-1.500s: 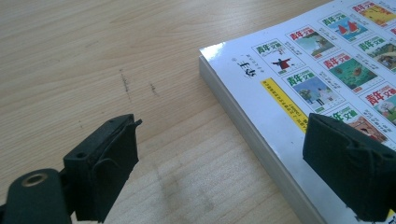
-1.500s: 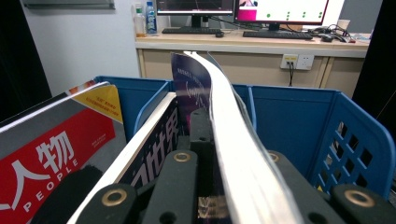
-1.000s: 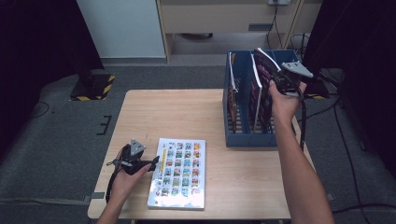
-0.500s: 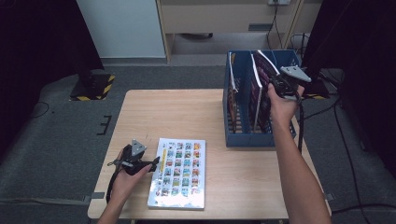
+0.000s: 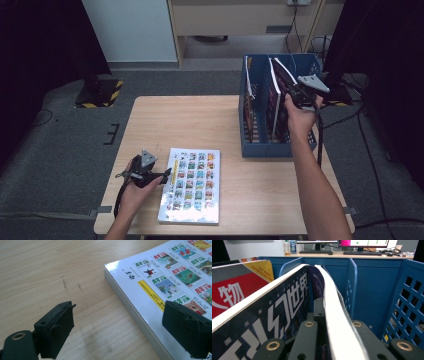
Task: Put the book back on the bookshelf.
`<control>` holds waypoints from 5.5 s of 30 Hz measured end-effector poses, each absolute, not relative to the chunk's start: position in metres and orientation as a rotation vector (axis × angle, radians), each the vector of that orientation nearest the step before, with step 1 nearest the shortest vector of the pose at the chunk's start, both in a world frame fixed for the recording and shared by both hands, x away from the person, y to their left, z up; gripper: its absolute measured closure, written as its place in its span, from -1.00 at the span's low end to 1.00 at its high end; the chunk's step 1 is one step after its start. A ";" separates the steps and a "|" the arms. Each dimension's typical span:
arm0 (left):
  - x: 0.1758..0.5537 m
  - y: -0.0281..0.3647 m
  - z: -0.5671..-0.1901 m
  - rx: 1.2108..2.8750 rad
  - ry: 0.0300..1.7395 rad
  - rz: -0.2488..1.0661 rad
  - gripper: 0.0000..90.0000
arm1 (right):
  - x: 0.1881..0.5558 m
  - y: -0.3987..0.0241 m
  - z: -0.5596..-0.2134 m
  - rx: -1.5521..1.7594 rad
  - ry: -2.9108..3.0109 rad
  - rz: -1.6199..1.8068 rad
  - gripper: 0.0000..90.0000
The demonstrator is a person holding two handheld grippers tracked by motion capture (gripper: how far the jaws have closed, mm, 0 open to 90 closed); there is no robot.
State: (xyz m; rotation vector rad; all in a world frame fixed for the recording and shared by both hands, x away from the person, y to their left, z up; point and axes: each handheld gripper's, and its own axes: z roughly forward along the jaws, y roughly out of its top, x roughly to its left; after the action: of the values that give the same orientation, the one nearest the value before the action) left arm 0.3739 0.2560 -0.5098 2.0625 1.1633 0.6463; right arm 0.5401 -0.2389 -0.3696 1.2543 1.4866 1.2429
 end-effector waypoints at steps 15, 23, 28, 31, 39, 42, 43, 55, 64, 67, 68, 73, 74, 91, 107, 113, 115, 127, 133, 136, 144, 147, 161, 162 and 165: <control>0.374 0.254 -0.510 2.070 1.155 0.644 -0.79 | 0.530 -0.236 -0.374 1.215 1.519 1.225 0.85; 0.374 0.255 -0.510 2.068 1.157 0.644 -0.79 | 0.529 -0.235 -0.375 1.209 1.513 1.251 0.86; 0.373 0.255 -0.509 2.065 1.155 0.645 -0.79 | 0.531 -0.234 -0.376 1.214 1.491 1.271 0.87; 0.374 0.256 -0.510 2.065 1.160 0.643 -0.79 | 0.535 -0.231 -0.374 1.210 1.479 1.269 0.87; 0.374 0.256 -0.509 2.064 1.158 0.642 -0.79 | 0.539 -0.226 -0.377 1.211 1.478 1.263 0.87; 0.374 0.256 -0.509 2.064 1.155 0.643 -0.79 | 0.538 -0.225 -0.380 1.199 1.483 1.265 0.86; 0.374 0.255 -0.509 2.066 1.154 0.643 -0.79 | 0.538 -0.225 -0.380 1.195 1.488 1.265 0.86; 0.373 0.254 -0.509 2.067 1.153 0.643 -0.79 | 0.534 -0.225 -0.378 1.210 1.514 1.275 0.66; 0.373 0.254 -0.508 2.063 1.153 0.645 -0.79 | 0.525 -0.226 -0.375 1.211 1.540 1.243 0.48; 0.373 0.254 -0.508 2.065 1.151 0.646 -0.79 | 0.523 -0.225 -0.374 1.204 1.548 1.242 0.46; 0.373 0.254 -0.508 2.066 1.151 0.646 -0.79 | 0.523 -0.225 -0.374 1.201 1.552 1.241 0.44; 0.373 0.255 -0.508 2.065 1.154 0.647 -0.79 | 0.517 -0.223 -0.372 1.190 1.556 1.244 0.39; 0.373 0.255 -0.508 2.065 1.154 0.647 -0.79 | 0.516 -0.223 -0.373 1.189 1.559 1.243 0.39; 0.373 0.254 -0.508 2.064 1.153 0.649 -0.79 | 0.502 -0.222 -0.372 1.169 1.583 1.210 0.52; 0.372 0.253 -0.508 2.070 1.148 0.651 -0.79 | 0.489 -0.219 -0.376 1.184 1.592 1.148 0.76; 0.372 0.254 -0.508 2.068 1.150 0.649 -0.79 | 0.490 -0.220 -0.372 1.160 1.616 1.092 0.84; 0.372 0.254 -0.508 2.069 1.149 0.650 -0.79 | 0.491 -0.221 -0.372 1.150 1.624 1.078 0.84; 0.372 0.253 -0.509 2.073 1.147 0.647 -0.79 | 0.486 -0.219 -0.376 1.144 1.619 1.129 0.68; 0.372 0.253 -0.509 2.074 1.148 0.647 -0.79 | 0.480 -0.219 -0.372 1.151 1.606 1.181 0.47; 0.372 0.253 -0.509 2.076 1.148 0.646 -0.79 | 0.477 -0.220 -0.373 1.172 1.598 1.207 0.43; 0.373 0.252 -0.510 2.081 1.148 0.647 -0.79 | 0.467 -0.223 -0.381 1.184 1.612 1.238 0.36; 0.373 0.252 -0.510 2.083 1.147 0.647 -0.79 | 0.462 -0.224 -0.384 1.192 1.614 1.246 0.32; 0.373 0.252 -0.510 2.086 1.146 0.647 -0.79 | 0.454 -0.225 -0.391 1.205 1.618 1.291 0.03; 0.373 0.252 -0.510 2.086 1.146 0.646 -0.79 | 0.454 -0.225 -0.392 1.212 1.621 1.286 -0.01; 0.372 0.251 -0.510 2.083 1.144 0.647 -0.79 | 0.454 -0.225 -0.391 1.222 1.627 1.295 -0.14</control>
State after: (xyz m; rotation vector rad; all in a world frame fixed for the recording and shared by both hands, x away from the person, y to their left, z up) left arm 0.3722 0.2514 -0.5096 2.0828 1.1442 0.6465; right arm 0.4540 -0.2248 -0.3913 1.2220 1.6265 1.2953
